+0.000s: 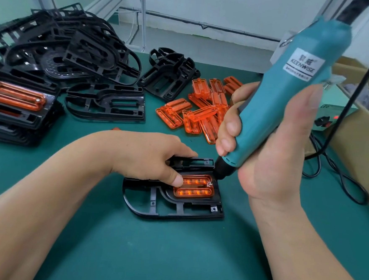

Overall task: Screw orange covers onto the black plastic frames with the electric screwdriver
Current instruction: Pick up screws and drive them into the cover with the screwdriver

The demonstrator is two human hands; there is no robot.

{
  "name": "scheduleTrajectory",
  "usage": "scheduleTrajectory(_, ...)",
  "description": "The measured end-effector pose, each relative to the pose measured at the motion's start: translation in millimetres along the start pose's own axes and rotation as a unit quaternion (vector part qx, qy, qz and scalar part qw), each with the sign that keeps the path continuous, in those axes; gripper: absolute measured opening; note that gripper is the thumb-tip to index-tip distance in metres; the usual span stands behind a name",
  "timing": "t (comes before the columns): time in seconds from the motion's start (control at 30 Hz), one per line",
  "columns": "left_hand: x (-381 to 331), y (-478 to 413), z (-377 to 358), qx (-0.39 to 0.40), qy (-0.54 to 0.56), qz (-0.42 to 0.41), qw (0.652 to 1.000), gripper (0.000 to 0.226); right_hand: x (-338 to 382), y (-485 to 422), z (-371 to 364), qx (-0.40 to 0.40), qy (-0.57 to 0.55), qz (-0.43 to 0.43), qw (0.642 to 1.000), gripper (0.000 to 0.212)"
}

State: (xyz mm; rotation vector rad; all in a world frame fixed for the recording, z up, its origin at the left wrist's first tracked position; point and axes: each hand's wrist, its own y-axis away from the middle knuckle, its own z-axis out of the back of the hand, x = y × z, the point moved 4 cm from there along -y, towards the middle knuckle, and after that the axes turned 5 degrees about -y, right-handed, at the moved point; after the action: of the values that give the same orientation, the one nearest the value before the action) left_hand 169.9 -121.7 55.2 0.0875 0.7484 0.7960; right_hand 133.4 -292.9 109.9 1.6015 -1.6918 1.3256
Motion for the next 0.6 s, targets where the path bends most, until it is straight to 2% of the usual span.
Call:
scheduleTrajectory(0.23, -0.8, 1.8, 0.1, -0.006, -0.016, 0.007, 1.000, 0.051, 2.4, 2.2, 1.2, -0.033, 0.039, 0.025, 0.998, 0.072)
scheduleTrajectory(0.37, 0.9, 2.4, -1.5, -0.004, -0.030, 0.021, 0.999, 0.059, 1.4, 2.2, 2.7, -0.031, -0.003, 0.009, 0.999, 0.081)
scheduleTrajectory(0.5, -0.3, 1.4, -1.6, 0.004, -0.033, 0.022, 0.999, 0.056, 2.5, 0.6, 5.3, -0.039, -0.022, -0.004, 0.999, 0.083)
scheduleTrajectory(0.6, -1.8, 1.2, -1.1, 0.005, -0.030, 0.012, 0.999, 0.047, 1.9, 1.1, 4.8, -0.041, -0.008, 0.016, 0.999, 0.083)
